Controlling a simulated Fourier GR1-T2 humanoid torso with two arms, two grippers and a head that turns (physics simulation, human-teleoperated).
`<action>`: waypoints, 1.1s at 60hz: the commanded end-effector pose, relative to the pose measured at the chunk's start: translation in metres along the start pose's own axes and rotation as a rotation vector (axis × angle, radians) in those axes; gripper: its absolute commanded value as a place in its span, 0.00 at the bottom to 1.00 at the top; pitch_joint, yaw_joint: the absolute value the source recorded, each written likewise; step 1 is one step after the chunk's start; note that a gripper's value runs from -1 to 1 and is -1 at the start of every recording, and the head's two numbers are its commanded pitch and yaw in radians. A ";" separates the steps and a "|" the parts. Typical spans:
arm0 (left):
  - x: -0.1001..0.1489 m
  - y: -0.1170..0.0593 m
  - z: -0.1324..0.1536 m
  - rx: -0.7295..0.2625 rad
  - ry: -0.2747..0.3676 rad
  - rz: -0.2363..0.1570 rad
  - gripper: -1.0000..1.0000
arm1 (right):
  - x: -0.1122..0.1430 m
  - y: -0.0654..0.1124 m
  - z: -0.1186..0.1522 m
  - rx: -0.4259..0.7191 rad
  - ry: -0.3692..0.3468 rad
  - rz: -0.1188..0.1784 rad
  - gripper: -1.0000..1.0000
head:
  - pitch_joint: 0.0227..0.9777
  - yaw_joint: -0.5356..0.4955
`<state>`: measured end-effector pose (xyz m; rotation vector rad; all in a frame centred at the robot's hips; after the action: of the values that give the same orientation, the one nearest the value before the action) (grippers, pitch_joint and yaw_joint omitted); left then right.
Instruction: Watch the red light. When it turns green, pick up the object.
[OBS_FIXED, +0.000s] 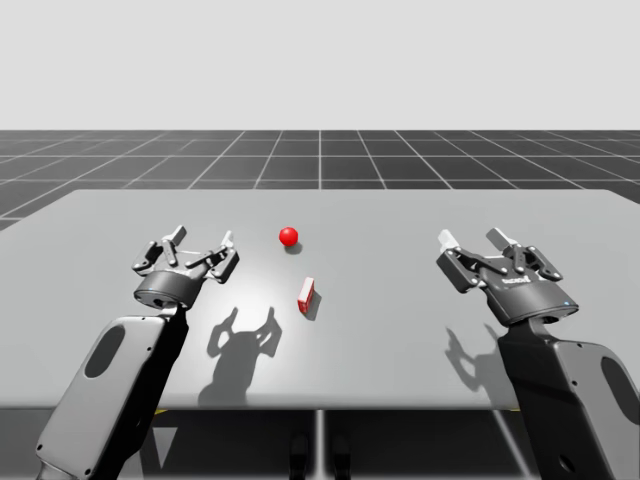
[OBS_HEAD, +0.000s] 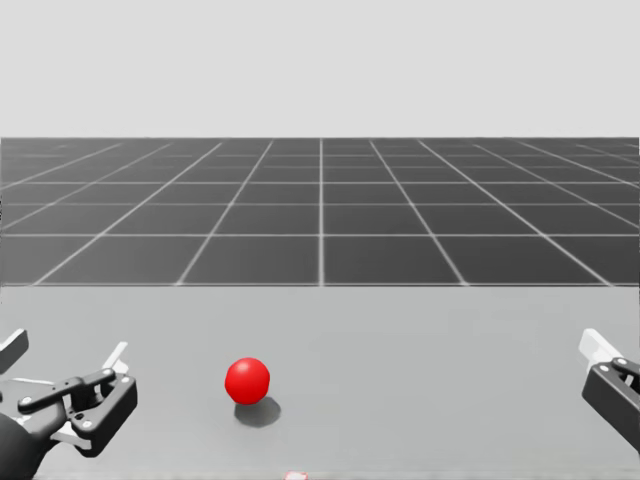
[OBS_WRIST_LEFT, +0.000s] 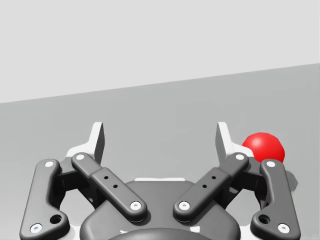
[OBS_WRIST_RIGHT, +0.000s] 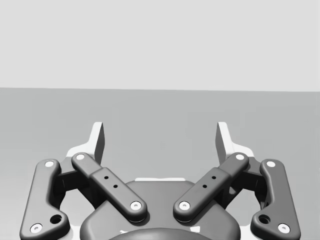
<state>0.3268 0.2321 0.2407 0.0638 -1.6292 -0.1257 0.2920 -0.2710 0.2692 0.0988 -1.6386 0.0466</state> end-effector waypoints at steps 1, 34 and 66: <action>0.000 -0.001 0.000 -0.003 0.002 -0.005 0.00 | -0.001 0.000 0.000 -0.005 0.002 0.010 0.00 | 0.43 0.53; 0.001 -0.001 0.001 -0.010 0.005 -0.001 0.00 | 0.000 0.001 0.001 -0.008 0.002 0.018 0.00 | 0.64 0.66; 0.002 -0.001 0.001 -0.013 0.002 0.005 0.00 | 0.000 0.002 0.001 -0.014 -0.009 0.042 0.00 | 0.64 0.66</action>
<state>0.3252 0.2314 0.2422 0.0495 -1.6268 -0.1320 0.2910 -0.2694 0.2693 0.0581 -1.6493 0.0642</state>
